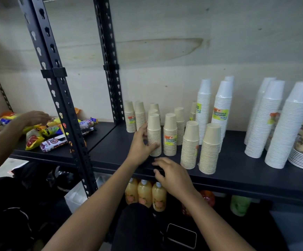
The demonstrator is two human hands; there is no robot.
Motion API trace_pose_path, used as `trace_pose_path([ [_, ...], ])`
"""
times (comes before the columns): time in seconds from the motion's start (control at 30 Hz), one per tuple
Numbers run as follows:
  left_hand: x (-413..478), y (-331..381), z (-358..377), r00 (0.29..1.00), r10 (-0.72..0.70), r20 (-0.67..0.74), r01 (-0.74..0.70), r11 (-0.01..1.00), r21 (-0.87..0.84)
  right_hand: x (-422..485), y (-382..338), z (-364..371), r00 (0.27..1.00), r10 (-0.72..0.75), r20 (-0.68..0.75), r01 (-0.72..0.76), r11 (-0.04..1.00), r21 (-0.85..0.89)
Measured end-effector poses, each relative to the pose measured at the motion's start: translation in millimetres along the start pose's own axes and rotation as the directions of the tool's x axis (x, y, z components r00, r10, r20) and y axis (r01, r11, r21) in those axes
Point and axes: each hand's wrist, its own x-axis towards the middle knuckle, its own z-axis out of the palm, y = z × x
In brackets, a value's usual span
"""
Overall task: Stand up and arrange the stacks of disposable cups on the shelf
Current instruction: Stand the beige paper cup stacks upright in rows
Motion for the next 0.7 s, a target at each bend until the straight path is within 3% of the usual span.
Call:
trace_pose_path([
  [0.3,-8.5,0.0,-6.7,0.999,-0.052,0.01,0.053,0.996,-0.068,-0.4,-1.8,-0.7,1.0,0.001,-0.017,-0.001,1.0,-0.014],
  [0.43,-10.8,5.4,-35.3,0.987,-0.112,-0.113,0.105,0.992,-0.068,2.7,-4.9,3.2,0.999,0.022,-0.045,-0.021,1.0,0.02],
  [0.6,-4.5,8.3,-92.2,0.952,-0.14,-0.272,0.156,0.987,0.04,2.0,-32.5,13.2,0.959,-0.005,-0.285,0.069,0.973,0.218],
  [0.7,4.4,-3.6,-111.7,0.931,-0.193,-0.309,0.22,0.974,0.055,22.6,-75.3,21.4,0.949,-0.037,-0.313,0.153,0.922,0.355],
])
